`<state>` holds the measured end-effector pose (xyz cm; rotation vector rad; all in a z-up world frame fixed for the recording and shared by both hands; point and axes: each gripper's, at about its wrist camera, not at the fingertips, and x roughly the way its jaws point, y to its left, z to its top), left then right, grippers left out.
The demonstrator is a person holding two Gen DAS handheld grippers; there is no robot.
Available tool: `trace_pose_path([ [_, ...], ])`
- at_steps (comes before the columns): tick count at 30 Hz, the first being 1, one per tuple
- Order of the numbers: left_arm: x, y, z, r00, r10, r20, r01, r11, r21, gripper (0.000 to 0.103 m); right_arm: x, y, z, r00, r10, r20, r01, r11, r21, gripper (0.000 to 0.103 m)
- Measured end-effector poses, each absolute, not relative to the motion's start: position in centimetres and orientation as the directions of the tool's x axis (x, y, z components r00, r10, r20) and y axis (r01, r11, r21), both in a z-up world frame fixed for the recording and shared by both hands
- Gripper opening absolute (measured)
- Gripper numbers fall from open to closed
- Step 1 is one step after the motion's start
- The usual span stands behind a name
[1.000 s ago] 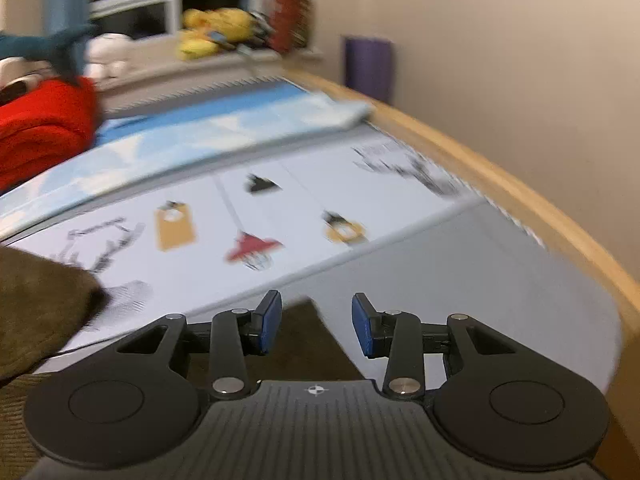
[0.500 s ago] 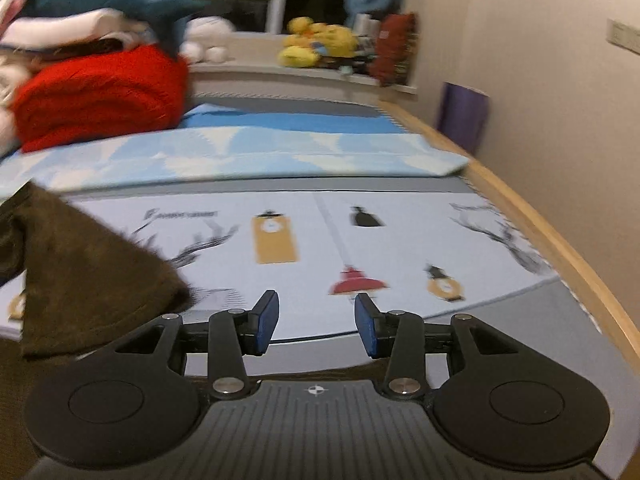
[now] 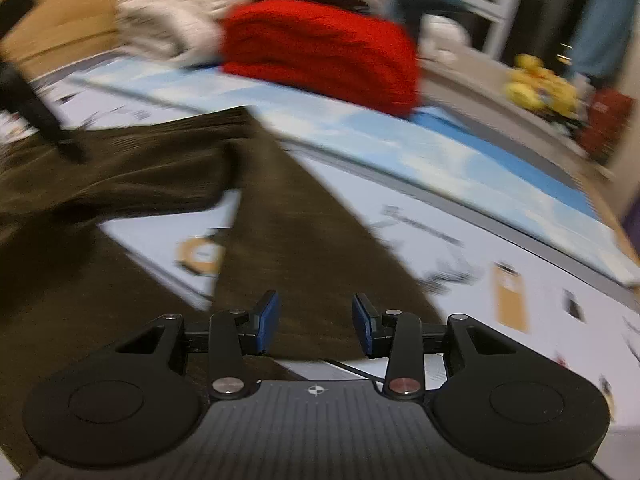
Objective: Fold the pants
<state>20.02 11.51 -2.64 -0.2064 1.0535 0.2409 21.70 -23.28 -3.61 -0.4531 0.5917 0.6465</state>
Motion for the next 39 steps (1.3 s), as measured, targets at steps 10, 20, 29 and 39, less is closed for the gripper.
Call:
trace_pose_path([
  [10, 23.3, 11.5, -6.7, 0.368, 0.077, -0.927, -0.254, 0.967, -0.02, 0.063, 23.2, -15.3, -7.5, 0.507, 0.393, -0.767, -0.783, 0.583, -0.219, 0.053],
  [20, 24.2, 12.7, -10.7, 0.289, 0.141, -0.947, -0.172, 0.981, 0.093, 0.071, 25.5, -15.9, -8.7, 0.459, 0.329, -0.826, -0.771, 0.608, -0.187, 0.015],
  [29, 24.8, 15.0, -10.4, 0.348, 0.12, -0.93, -0.189, 0.98, 0.056, 0.022, 30.8, -24.5, 1.8, 0.644, 0.419, -0.639, -0.551, 0.835, -0.008, 0.008],
  [39, 22.8, 15.4, -6.1, 0.446, -0.046, -0.894, 0.026, 0.999, -0.039, 0.021, 40.3, -36.9, 13.4, 0.748, 0.293, -0.596, -0.342, 0.939, 0.033, 0.008],
])
